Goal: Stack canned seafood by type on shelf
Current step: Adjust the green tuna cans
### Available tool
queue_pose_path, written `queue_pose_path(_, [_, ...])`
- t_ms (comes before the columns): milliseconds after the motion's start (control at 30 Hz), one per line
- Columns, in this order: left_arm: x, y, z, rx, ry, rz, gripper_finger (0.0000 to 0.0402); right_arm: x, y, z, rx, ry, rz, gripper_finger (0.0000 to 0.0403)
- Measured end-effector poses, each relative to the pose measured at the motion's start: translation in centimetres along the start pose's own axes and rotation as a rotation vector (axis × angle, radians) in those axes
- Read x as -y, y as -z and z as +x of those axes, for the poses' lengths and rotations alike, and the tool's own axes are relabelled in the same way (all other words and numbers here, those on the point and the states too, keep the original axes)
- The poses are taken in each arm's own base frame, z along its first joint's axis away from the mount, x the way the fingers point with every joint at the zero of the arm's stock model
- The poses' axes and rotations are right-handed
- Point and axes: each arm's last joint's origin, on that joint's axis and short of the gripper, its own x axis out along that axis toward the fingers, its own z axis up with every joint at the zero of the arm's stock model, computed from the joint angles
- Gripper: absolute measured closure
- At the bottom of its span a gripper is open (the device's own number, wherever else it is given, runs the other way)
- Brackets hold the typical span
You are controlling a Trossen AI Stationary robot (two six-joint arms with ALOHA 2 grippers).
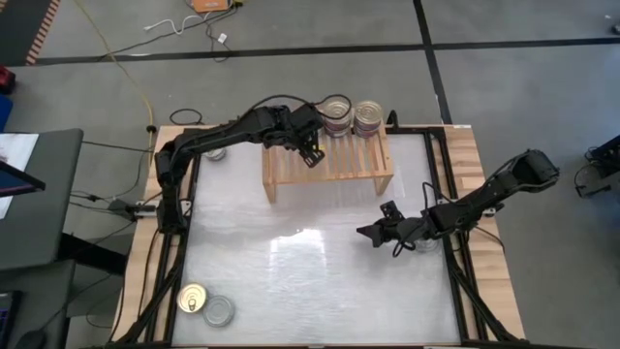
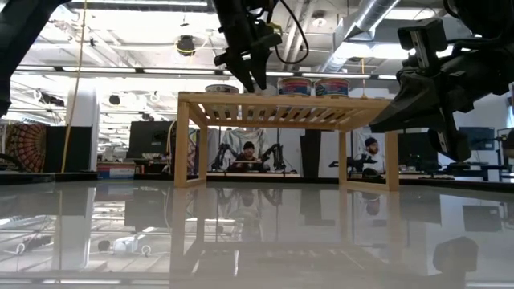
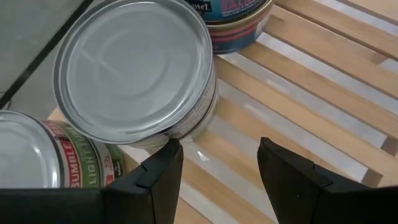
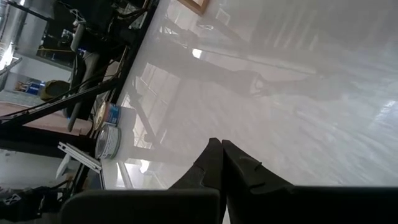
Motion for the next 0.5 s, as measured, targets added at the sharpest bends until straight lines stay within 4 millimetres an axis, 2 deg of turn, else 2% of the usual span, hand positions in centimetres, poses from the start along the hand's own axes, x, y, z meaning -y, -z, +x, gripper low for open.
queue_pose_path(500, [-0.57,0.1,0.11,-0.008,-0.074,0.002,0.0205,0.0,0.0,0.0,0.0,0.0,-0.002,0.0375])
